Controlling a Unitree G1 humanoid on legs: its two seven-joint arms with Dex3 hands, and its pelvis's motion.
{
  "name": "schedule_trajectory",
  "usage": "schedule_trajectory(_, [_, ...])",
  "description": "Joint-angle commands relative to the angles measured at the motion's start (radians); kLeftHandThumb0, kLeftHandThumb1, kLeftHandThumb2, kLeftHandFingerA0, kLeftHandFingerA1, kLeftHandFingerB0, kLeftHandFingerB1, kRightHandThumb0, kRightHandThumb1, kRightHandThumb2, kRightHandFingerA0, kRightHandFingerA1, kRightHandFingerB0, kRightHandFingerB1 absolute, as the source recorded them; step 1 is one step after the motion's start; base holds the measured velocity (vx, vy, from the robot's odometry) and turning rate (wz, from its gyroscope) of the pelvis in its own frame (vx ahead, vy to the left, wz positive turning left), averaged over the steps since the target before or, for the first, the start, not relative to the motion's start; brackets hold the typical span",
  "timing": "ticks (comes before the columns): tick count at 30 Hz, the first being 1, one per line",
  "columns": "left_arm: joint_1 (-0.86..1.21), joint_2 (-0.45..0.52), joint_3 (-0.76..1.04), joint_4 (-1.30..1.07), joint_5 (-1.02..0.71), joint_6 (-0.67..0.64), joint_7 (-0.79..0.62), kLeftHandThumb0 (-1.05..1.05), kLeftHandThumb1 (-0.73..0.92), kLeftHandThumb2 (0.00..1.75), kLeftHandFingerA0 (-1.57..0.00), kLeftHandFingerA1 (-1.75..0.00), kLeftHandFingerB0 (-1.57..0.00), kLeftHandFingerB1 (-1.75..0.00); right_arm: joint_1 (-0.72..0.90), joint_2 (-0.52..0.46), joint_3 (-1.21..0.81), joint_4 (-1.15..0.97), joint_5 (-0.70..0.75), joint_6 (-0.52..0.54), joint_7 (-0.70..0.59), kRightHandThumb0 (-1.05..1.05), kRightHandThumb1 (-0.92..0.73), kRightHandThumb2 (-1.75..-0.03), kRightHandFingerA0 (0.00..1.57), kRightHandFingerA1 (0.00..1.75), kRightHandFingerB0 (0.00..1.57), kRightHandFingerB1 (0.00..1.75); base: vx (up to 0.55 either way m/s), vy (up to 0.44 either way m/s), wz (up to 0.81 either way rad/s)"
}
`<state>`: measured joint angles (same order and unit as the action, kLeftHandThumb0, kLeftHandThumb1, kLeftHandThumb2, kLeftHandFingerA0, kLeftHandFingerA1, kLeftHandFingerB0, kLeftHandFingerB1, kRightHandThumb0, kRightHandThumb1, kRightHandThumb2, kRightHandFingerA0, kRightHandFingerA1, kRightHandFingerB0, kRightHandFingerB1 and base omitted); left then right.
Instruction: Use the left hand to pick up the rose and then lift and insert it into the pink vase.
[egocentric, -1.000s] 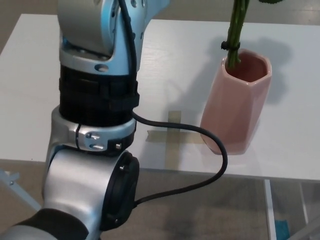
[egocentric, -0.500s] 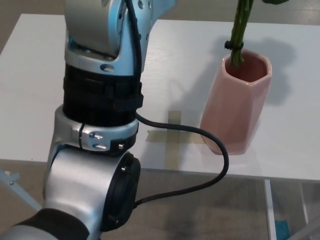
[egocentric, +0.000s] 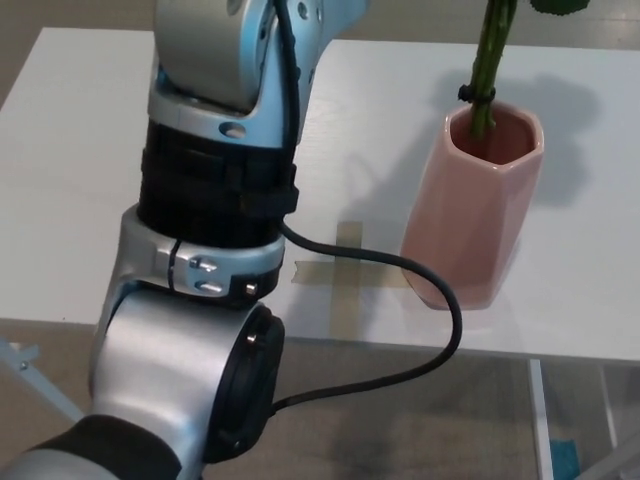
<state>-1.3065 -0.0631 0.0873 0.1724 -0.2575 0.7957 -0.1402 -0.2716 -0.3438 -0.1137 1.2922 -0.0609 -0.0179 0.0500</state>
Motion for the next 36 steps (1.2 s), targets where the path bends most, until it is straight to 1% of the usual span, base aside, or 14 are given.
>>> schedule_trajectory(1, [-0.022, -0.014, -0.005, 0.002, -0.016, -0.031, 0.0, -0.18, 0.85, 0.65, -0.9, -1.38, -0.82, -0.88, 0.008, -0.006, -0.003, 0.004, 0.001, 0.005, 0.011, -0.42, -0.7, -0.61, 0.65, 0.5, 0.53, 0.44, 0.0, 0.0, 0.0])
schedule_trajectory(3, [-0.007, -0.034, -0.012, 0.003, -0.014, -0.036, 0.008, -0.19, 0.85, 0.65, -0.92, -1.38, -0.83, -0.85, 0.006, -0.004, -0.003, 0.004, 0.002, 0.009, 0.011, -0.42, -0.7, -0.61, 0.65, 0.5, 0.53, 0.44, 0.0, 0.0, 0.0])
schedule_trajectory(12, [0.001, -0.044, -0.024, 0.032, -0.006, -0.065, 0.003, -0.2, 0.83, 0.67, -0.92, -1.38, -0.84, -0.82, 0.001, -0.004, 0.0, 0.0, -0.002, 0.014, 0.008, -0.42, -0.7, -0.61, 0.65, 0.5, 0.53, 0.44, 0.0, 0.0, 0.0])
schedule_trajectory(13, [0.004, -0.044, -0.029, 0.035, -0.005, -0.07, 0.0, -0.19, 0.84, 0.64, -0.92, -1.34, -0.83, -0.8, -0.002, -0.004, 0.001, 0.001, -0.003, 0.011, 0.009, -0.37, -0.55, -0.95, 0.6, 0.66, 0.43, 0.58, 0.0, 0.0, 0.0])
schedule_trajectory(20, [0.016, -0.053, -0.037, 0.029, -0.005, -0.065, 0.009, -0.19, 0.83, 0.66, -0.9, -1.33, -0.82, -0.79, -0.005, -0.005, 0.003, 0.002, -0.003, 0.01, 0.014, -0.38, -0.55, -0.95, 0.6, 0.66, 0.43, 0.58, 0.0, 0.0, 0.0])
schedule_trajectory(22, [0.032, -0.057, -0.07, 0.035, 0.021, -0.08, 0.013, -0.19, 0.83, 0.66, -0.92, -1.3, -0.82, -0.82, -0.008, -0.005, 0.013, 0.003, -0.012, 0.014, 0.007, -0.39, -0.55, -0.95, 0.61, 0.66, 0.44, 0.58, 0.0, 0.0, 0.0])
schedule_trajectory(27, [0.048, -0.055, -0.092, 0.041, 0.027, -0.099, 0.012, -0.19, 0.84, 0.66, -0.94, -1.3, -0.83, -0.84, -0.007, -0.005, 0.004, 0.004, 0.0, 0.013, 0.015, -0.39, -0.55, -0.95, 0.61, 0.66, 0.44, 0.58, 0.0, 0.0, 0.0])
schedule_trajectory(30, [0.058, -0.059, -0.092, 0.033, 0.02, -0.082, 0.022, -0.18, 0.84, 0.66, -0.94, -1.31, -0.83, -0.84, -0.006, -0.008, 0.006, 0.002, -0.001, 0.006, 0.027, -0.39, -0.55, -0.95, 0.61, 0.66, 0.44, 0.58, 0.0, 0.0, 0.0])
schedule_trajectory(36, [0.065, -0.057, -0.094, 0.035, 0.02, -0.089, 0.024, -0.18, 0.84, 0.66, -0.94, -1.32, -0.83, -0.83, -0.01, -0.008, 0.006, 0.002, -0.003, 0.013, 0.02, -0.39, -0.55, -0.95, 0.61, 0.66, 0.44, 0.58, 0.0, 0.0, 0.0])
